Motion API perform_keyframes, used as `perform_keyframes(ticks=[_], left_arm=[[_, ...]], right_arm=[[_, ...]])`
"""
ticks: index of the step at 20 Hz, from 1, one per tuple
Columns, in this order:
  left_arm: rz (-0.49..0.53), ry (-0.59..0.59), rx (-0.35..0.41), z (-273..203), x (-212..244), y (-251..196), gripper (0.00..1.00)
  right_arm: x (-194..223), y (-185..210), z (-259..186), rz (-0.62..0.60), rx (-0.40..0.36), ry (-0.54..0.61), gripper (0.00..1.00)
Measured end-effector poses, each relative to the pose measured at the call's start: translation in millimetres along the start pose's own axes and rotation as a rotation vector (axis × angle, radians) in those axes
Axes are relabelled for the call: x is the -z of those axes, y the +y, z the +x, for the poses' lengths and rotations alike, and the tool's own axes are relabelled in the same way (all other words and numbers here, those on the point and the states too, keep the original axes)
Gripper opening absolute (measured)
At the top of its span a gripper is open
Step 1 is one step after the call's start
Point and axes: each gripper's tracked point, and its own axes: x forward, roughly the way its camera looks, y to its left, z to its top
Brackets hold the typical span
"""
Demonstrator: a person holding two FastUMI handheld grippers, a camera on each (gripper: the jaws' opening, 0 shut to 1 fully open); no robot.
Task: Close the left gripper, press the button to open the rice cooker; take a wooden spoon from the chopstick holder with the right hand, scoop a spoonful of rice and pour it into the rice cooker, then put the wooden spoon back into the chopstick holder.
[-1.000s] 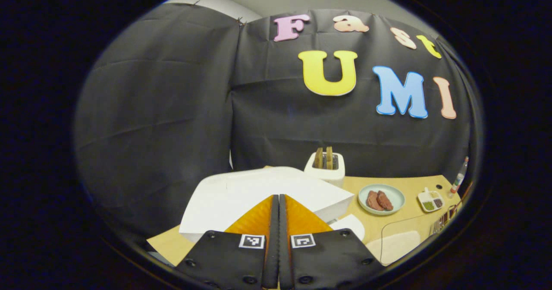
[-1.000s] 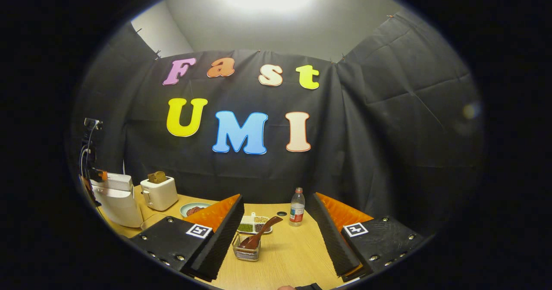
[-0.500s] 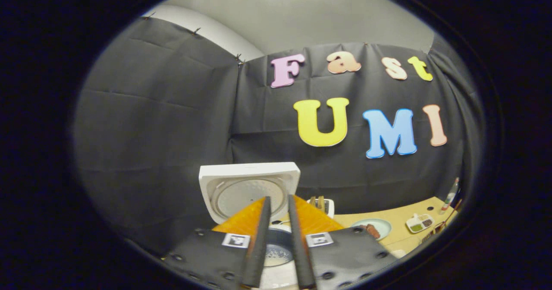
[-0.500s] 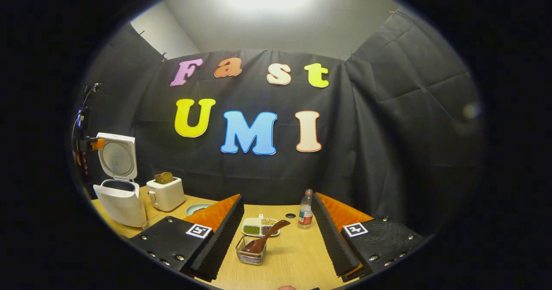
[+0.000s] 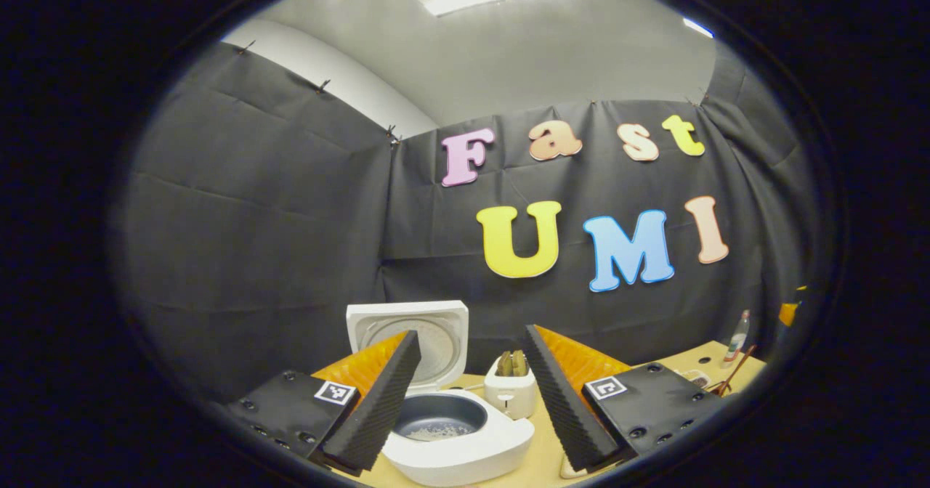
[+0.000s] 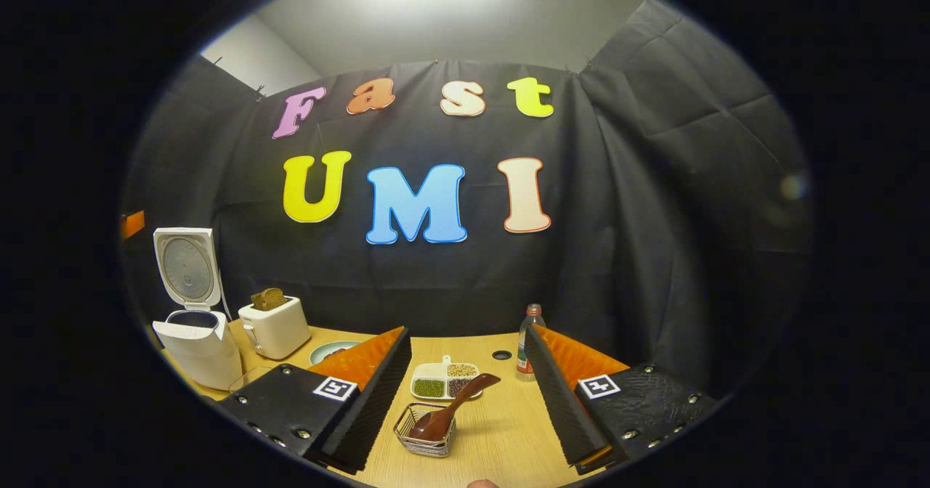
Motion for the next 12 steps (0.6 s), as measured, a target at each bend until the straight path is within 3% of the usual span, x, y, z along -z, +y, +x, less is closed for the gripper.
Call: perform_keyframes(ticks=[3, 4, 5, 12], left_arm=[[-0.003, 0.019, -0.017, -17.9, 8.3, 0.8, 0.99], [0.000, 0.026, -0.026, -24.5, 11.5, 3.5, 0.94], [0.007, 0.034, -0.041, -30.4, 15.1, 8.1, 0.99], [0.032, 0.084, -0.122, -60.5, 26.0, 31.9, 0.99]], right_arm=[[26.5, -4.6, 27.2, 0.029, -0.003, 0.084, 0.95], [39.0, -5.3, 34.8, 0.049, -0.007, 0.123, 0.95], [48.9, -6.3, 42.0, 0.068, -0.007, 0.154, 0.95], [114.5, -12.0, 84.9, 0.105, 0.008, 0.317, 0.96]])
